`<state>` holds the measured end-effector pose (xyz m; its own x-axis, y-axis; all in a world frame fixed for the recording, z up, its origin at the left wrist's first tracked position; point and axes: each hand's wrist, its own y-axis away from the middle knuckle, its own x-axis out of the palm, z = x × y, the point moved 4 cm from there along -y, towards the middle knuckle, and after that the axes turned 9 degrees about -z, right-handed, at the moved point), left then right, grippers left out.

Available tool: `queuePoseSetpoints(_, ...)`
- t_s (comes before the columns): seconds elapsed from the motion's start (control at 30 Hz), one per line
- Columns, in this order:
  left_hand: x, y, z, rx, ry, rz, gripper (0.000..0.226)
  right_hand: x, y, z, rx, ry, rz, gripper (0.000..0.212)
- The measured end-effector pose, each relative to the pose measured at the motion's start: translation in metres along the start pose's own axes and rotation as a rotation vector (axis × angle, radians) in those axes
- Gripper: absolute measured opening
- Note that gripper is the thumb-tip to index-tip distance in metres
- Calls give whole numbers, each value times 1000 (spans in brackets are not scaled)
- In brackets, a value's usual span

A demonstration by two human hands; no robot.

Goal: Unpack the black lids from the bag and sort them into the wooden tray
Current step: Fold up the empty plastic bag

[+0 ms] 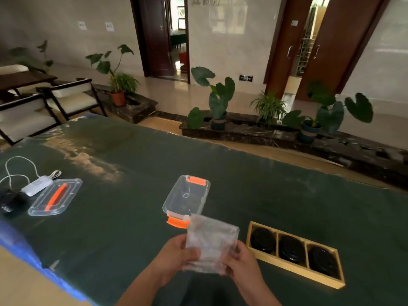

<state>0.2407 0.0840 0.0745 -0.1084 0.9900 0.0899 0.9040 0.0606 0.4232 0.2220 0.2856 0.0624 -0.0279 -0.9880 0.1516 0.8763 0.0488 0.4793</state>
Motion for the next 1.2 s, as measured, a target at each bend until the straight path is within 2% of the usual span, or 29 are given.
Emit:
queuePoseSetpoints(0.17, -30, -28, -12, 21, 81, -190, 49, 32, -26, 13, -20, 37, -23, 18)
queuePoseSetpoints(0.27, -43, -52, -36, 104, -58, -375, 43, 61, -55, 27, -37, 114, -70, 20)
queuePoseSetpoints(0.33, -53, -71, -52, 153, -133, -461, 48, 79, -76, 39, -115, 246, -171, 13)
queuePoseSetpoints(0.43, -73, -104, -75, 223, -254, -503, 54, 103, -106, 60, -294, 391, -337, 40)
queuePoseSetpoints(0.47, -80, -116, -81, 240, -313, -498, 50, 112, -116, 64, -338, 428, -349, 43)
queuePoseSetpoints(0.57, -99, -158, -85, 283, -522, -457, 29, 138, -149, 65, -419, 645, -323, 26)
queuePoseSetpoints(0.67, -111, -192, -79, 308, -824, -383, 11, 155, -180, 60, -490, 895, -331, 18)
queuePoseSetpoints(0.7, -113, -201, -75, 331, -959, -362, 10, 160, -188, 59, -520, 995, -328, 13)
queuePoseSetpoints(0.73, -113, -209, -71, 354, -1122, -337, 20, 165, -195, 59, -546, 1113, -312, 10)
queuePoseSetpoints(0.8, -112, -218, -63, 377, -1396, -261, 30, 173, -206, 59, -561, 1340, -248, 15)
queuePoseSetpoints(0.9, -106, -229, -50, 462, -1658, -110, 34, 181, -219, 58, -499, 1643, -108, 19)
queuePoseSetpoints(1.0, -100, -241, -37, 548, -1889, -21, 37, 185, -229, 55, -403, 1785, -42, 17)
queuePoseSetpoints(1.07, -98, -248, -32, 568, -2001, 26, 39, 187, -234, 52, -367, 1833, -36, 19)
queuePoseSetpoints(1.2, -97, -264, -26, 647, -2000, 107, 42, 193, -242, 42, -375, 1996, 21, 25)
